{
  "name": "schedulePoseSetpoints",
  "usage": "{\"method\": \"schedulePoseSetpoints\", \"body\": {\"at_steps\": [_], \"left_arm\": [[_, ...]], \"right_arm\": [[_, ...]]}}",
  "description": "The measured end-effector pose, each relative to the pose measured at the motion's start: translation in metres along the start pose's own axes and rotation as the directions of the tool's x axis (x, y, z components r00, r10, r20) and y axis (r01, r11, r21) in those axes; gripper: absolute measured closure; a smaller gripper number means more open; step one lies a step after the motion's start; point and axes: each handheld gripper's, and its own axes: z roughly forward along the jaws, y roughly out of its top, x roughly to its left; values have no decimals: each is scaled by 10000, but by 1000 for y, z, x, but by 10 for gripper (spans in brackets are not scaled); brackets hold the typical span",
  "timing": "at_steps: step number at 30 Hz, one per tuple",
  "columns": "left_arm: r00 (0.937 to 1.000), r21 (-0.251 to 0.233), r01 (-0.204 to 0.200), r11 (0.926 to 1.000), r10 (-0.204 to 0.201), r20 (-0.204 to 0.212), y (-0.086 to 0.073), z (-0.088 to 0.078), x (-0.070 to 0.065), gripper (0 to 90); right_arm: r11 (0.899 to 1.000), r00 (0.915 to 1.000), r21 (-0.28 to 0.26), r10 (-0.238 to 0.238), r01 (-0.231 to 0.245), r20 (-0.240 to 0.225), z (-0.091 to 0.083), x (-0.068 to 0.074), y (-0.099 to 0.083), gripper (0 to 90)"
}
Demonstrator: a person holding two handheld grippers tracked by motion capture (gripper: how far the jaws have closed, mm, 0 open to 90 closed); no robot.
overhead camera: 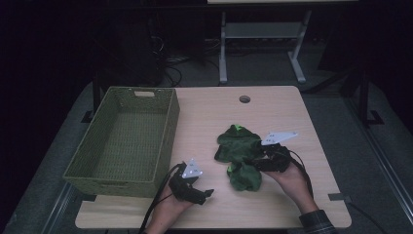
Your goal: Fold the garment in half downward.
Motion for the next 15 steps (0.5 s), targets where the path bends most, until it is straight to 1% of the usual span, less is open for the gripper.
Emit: {"method": "schedulePoseSetpoints", "body": {"at_steps": [1,3,5,7,8,10,11,13,14,15], "left_arm": [[10000,46,-37,10000,37,-18,3,0,1,142],[9999,4,-101,9999,101,-104,8,-1,3,144],[9998,-36,-93,10000,92,-153,12,-2,6,146],[9999,-12,-104,9999,104,-93,17,0,8,146],[9999,16,-120,9999,120,-103,19,0,9,146],[9998,-10,-180,9998,180,-123,23,2,10,148],[9997,-15,-195,9998,194,-120,26,3,12,148],[9998,-78,-176,9998,175,-130,30,4,14,148],[9998,-76,-193,9998,192,-100,33,5,15,148],[9998,-125,-157,9998,156,-99,36,6,17,148]], "right_arm": [[9999,9999,-45,93,-93,-81,-1,-2,1,494],[10000,10000,44,-7,7,33,-1,-7,4,478],[10000,10000,47,2,-2,95,-2,-11,7,467],[9999,9998,-71,128,-127,143,-3,-14,8,469],[9999,9997,-41,156,-155,176,-3,-16,8,463],[9999,9994,123,64,-69,333,-2,-19,10,453],[9998,9994,137,109,-114,330,-1,-20,12,449],[9999,9991,107,75,-80,417,-1,-24,15,445],[9998,9988,-45,213,-211,447,-1,-24,16,446],[9998,9988,-34,208,-206,442,-1,-27,17,439]]}}
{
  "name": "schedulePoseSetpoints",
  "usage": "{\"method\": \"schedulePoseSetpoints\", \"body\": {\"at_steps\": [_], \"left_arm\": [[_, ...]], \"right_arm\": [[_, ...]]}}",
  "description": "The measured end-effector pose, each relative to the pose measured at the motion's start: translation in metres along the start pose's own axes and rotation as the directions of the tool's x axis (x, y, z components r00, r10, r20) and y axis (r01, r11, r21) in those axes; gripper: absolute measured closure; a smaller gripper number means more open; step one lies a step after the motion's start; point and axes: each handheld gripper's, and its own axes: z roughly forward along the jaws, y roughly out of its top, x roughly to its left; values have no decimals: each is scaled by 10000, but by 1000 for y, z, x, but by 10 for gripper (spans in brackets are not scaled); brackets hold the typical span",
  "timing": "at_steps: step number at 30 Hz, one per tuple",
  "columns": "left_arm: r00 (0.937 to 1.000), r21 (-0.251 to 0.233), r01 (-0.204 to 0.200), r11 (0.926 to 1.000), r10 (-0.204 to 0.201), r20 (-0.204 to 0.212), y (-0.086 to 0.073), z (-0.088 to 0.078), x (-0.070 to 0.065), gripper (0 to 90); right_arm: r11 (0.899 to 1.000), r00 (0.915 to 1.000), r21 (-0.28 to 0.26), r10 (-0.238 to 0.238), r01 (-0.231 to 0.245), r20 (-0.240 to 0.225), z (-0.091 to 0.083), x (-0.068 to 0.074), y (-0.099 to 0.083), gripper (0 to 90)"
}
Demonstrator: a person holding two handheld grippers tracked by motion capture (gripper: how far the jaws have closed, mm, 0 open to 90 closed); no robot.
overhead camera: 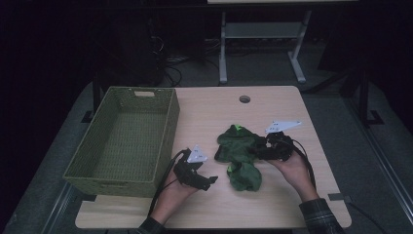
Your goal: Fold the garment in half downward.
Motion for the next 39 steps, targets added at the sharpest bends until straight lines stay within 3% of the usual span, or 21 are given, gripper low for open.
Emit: {"method": "schedulePoseSetpoints", "body": {"at_steps": [4,6,13,18,20,25,31,39], "left_arm": [[9999,-67,-122,9999,122,41,14,4,7,148],[9999,-255,-120,9996,123,102,20,5,11,190],[9995,-224,-312,9993,312,24,41,15,25,241],[9998,-325,-124,9994,129,156,58,25,40,305],[9999,-335,-88,9994,91,108,64,28,46,333],[10000,-434,71,9990,-73,-36,79,40,62,412],[9993,-111,321,9994,-323,-180,81,62,78,442],[9978,516,655,9965,-658,37,67,92,90,460]], "right_arm": [[10000,9999,30,46,-47,127,0,-6,7,433],[9999,9999,-118,-7,9,161,0,-10,9,435],[9999,9996,61,126,-128,260,3,-24,16,453],[9993,9987,296,221,-234,458,7,-34,21,454],[9996,9985,90,275,-279,479,9,-39,21,461],[9981,9974,388,455,-477,560,18,-50,25,460],[9955,9963,694,596,-638,614,34,-63,19,469],[9886,9962,1322,653,-725,577,51,-75,7,482]]}}
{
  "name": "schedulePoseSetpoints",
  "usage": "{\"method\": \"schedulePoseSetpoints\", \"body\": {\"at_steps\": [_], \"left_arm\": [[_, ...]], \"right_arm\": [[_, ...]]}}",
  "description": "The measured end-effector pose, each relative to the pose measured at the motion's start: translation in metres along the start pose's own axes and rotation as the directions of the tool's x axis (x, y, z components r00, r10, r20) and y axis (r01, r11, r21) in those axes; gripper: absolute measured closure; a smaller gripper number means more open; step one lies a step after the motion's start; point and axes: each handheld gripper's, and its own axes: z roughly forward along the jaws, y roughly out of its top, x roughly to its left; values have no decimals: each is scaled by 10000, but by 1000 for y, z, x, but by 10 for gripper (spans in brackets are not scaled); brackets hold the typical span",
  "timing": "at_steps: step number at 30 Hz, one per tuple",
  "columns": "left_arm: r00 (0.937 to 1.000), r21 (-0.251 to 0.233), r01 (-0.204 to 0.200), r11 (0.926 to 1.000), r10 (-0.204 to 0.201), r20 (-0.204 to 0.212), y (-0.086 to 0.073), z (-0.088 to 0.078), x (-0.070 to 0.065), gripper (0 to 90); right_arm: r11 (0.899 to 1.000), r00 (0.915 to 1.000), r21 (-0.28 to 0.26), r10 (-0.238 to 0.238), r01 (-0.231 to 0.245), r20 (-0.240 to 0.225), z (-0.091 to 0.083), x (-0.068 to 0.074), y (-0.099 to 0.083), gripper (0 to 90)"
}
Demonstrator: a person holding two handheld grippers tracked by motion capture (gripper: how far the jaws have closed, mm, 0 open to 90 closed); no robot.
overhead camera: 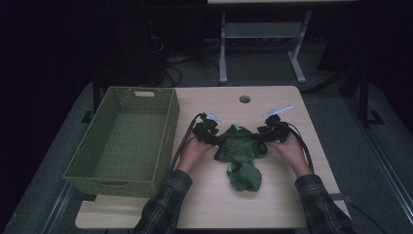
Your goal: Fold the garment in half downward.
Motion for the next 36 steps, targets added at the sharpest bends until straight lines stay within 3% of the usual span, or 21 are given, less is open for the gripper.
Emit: {"method": "schedulePoseSetpoints", "body": {"at_steps": [3,9,14,16,20,26,31,36], "left_arm": [[9998,-122,180,9998,-179,57,-1,4,2,478],[10000,-17,71,10000,-71,0,-2,7,5,544],[9998,-105,150,9998,-152,-159,-3,9,5,667],[9999,61,-35,10000,35,-124,-3,9,5,716],[9996,155,-22,9999,26,-280,-2,9,3,807],[9995,94,217,9997,-215,-248,2,8,7,868],[9992,-1,113,9999,-113,-378,11,3,11,869],[9991,-456,84,9989,-102,-400,26,-8,13,869]], "right_arm": [[9998,10000,183,-72,72,7,6,-1,-2,501],[9991,9998,404,-147,143,94,17,-2,-4,560],[9982,9997,582,-146,134,203,23,-2,-4,672],[9979,9993,598,-282,266,252,23,-1,-4,729],[9983,9994,513,-276,265,198,22,1,-3,845],[9988,9999,476,-92,89,44,16,2,-2,858],[9998,9999,191,-57,55,93,8,4,1,861],[9998,9995,-138,-161,165,262,-2,6,4,863]]}}
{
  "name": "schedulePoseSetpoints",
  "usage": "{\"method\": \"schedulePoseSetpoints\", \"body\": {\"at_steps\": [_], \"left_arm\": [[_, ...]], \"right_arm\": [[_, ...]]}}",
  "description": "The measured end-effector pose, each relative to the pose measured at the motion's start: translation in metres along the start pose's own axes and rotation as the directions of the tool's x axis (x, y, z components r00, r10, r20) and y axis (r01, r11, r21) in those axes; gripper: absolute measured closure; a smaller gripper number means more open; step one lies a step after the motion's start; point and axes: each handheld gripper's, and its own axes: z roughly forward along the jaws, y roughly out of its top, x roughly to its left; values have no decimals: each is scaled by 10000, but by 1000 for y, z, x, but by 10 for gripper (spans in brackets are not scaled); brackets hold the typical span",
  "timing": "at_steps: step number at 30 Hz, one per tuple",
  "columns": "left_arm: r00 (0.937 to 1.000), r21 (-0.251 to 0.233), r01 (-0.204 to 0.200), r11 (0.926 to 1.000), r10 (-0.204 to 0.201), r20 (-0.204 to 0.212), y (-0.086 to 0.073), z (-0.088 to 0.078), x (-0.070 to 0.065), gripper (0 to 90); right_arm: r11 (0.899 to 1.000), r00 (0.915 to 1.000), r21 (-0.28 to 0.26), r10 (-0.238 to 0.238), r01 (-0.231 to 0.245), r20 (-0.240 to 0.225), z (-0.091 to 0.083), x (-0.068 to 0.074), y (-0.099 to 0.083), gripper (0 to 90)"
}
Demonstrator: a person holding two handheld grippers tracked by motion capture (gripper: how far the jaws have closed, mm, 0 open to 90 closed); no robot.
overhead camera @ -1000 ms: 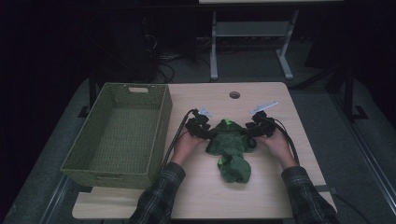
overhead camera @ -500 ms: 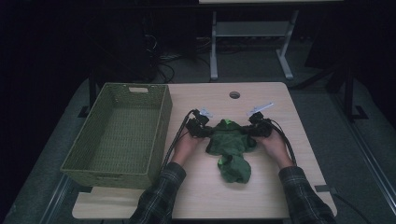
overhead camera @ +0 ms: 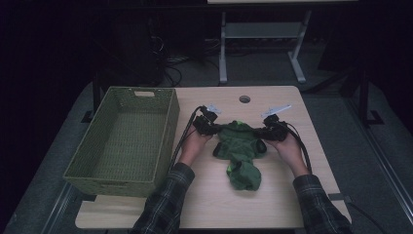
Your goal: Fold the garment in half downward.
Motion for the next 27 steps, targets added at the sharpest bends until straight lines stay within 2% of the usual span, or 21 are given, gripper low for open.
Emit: {"method": "schedulePoseSetpoints", "body": {"at_steps": [3,8,12,14,19,21,27], "left_arm": [[9997,-168,-211,9996,212,72,8,-7,1,867],[9994,-707,-25,9975,49,343,17,-19,1,866],[9990,-1092,-90,9940,138,434,23,-29,-4,866],[9987,-1127,-231,9934,281,432,24,-34,-6,866],[9981,-1366,-306,9902,375,480,27,-46,-13,865],[9975,-1364,-486,9895,550,436,26,-51,-18,862],[9956,-1618,-691,9844,783,511,18,-65,-30,863]], "right_arm": [[9995,9999,-305,12,-8,124,-7,0,3,864],[9955,9998,-943,137,-124,128,-22,-3,5,866],[9939,9998,-1088,163,-153,85,-32,-3,9,866],[9919,9999,-1261,136,-129,45,-39,-2,12,866],[9888,9999,-1490,-106,116,75,-53,2,14,866],[9871,9997,-1583,-215,224,76,-58,6,14,866],[9824,9993,-1845,-338,298,-188,-71,17,5,866]]}}
